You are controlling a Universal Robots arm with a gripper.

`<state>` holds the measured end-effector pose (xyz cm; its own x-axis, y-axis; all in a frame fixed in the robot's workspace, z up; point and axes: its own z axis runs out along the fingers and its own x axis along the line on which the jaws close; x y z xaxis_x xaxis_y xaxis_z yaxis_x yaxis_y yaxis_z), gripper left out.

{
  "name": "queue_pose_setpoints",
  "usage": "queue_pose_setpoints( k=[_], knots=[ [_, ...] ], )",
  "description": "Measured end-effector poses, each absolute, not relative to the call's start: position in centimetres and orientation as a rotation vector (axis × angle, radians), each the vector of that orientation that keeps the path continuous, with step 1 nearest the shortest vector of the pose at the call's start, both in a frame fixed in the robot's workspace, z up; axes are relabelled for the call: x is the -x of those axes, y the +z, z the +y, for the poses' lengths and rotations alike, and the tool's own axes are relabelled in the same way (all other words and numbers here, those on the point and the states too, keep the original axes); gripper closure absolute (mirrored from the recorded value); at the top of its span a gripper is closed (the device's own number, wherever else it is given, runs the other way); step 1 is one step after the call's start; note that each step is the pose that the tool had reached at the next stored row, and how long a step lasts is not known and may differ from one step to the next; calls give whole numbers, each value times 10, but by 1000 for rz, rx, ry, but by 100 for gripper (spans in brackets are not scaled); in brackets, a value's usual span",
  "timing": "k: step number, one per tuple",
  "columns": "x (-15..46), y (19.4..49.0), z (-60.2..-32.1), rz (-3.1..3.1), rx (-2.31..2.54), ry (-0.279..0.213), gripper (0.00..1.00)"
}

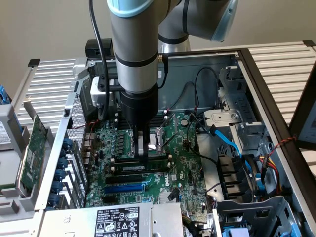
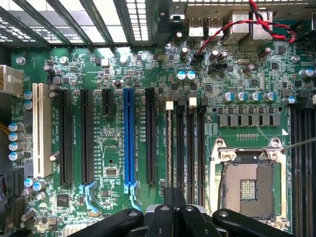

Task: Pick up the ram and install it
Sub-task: 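Press down the ram until it locks into place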

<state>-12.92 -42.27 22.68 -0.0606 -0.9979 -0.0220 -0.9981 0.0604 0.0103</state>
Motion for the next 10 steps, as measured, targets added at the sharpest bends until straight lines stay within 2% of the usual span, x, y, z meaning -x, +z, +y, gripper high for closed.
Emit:
queue_pose_setpoints(
  k=[10],
  knots=[
    [130,228,-423,2281,2146,36,89]
  ],
)
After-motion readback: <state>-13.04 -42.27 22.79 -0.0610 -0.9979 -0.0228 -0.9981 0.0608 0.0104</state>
